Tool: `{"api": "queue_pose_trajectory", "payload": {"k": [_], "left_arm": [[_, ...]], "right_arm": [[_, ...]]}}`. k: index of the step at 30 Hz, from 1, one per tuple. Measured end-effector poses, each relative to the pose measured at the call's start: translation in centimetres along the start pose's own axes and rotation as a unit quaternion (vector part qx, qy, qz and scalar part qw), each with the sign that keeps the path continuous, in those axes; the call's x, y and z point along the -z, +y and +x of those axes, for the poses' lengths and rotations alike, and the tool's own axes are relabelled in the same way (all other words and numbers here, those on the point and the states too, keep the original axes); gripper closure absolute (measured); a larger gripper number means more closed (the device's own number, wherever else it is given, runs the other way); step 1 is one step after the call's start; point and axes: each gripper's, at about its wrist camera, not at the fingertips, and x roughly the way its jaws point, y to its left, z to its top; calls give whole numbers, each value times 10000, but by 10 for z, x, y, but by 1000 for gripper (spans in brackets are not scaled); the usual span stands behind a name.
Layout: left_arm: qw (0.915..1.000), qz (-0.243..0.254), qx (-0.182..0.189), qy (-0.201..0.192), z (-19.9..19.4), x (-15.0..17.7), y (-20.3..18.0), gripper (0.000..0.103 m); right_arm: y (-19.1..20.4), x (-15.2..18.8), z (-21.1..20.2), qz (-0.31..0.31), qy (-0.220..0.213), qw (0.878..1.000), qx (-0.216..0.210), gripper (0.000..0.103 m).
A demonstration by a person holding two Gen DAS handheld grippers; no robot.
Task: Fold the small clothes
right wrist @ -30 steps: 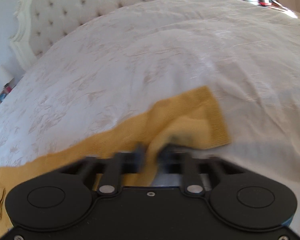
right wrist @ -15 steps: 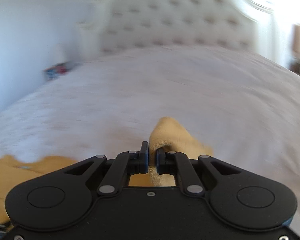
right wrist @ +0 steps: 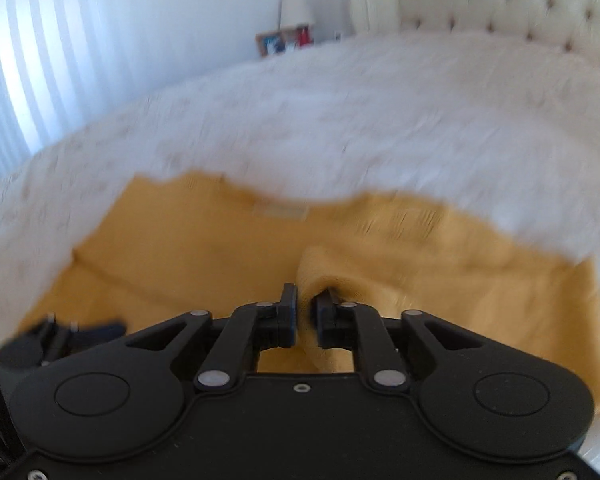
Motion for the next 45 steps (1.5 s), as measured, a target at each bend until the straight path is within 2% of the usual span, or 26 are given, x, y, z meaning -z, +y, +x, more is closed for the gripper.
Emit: {"api": "queue_pose_trajectory", "payload": {"k": [3, 6, 10, 16, 19, 21, 23, 26, 29, 31, 34, 35, 36, 37, 39, 40, 42, 45], "left_arm": [[10000, -11, 8, 1, 0, 0, 0, 0], [10000, 7, -10, 6, 0, 0, -1, 0], [10000, 53, -49, 25, 0, -2, -3, 0], [9993, 288, -166, 169, -5, -14, -7, 2], [9979, 550, -236, -242, -21, -24, -20, 2], [9945, 836, -256, -570, -29, -33, -36, 2], [9907, 1159, -127, -694, -30, -45, -53, 2], [9847, 1601, -24, -684, -19, -57, -79, 2], [9796, 1915, -68, -606, -3, -62, -98, 3], [9770, 2049, -100, -585, 5, -63, -107, 13], [9718, 2313, -103, -436, 19, -64, -118, 17], [9703, 2392, -110, -352, 24, -63, -120, 24], [9688, 2464, -103, -259, 29, -63, -121, 38], [9675, 2521, -56, -202, 32, -62, -122, 49], [9652, 2609, 43, -157, 35, -63, -122, 90], [9644, 2640, 7, -179, 35, -65, -122, 96], [9655, 2575, -39, -397, 28, -71, -116, 96], [9719, 2226, -69, -763, 9, -92, -94, 96]], "right_arm": [[-2, 16, -11, 193, -109, 9997, -108, 49], [-7, 33, -45, 210, -400, 9990, -21, 43], [-28, 55, -90, 326, -748, 9962, 317, 37], [-60, 81, -113, 579, -1054, 9905, 662, 36], [-64, 77, -110, 356, -969, 9916, 772, 36], [-65, 73, -111, 462, -1059, 9910, 674, 36], [-66, 74, -116, 587, -1122, 9906, 511, 36], [-63, 78, -119, 495, -1143, 9906, 567, 36], [-67, 82, -122, 631, -1154, 9901, 496, 36], [-67, 81, -121, 639, -1165, 9898, 517, 36], [-67, 82, -118, 638, -1152, 9901, 488, 36], [-66, 82, -117, 640, -1138, 9903, 467, 36], [-65, 83, -116, 641, -1125, 9905, 451, 36], [-65, 84, -115, 645, -1112, 9908, 433, 36], [-64, 84, -113, 663, -1091, 9910, 396, 36], [-64, 85, -112, 669, -1088, 9910, 390, 36], [-62, 86, -112, 650, -1095, 9911, 388, 36], [-61, 86, -112, 631, -1099, 9912, 392, 36]]}}
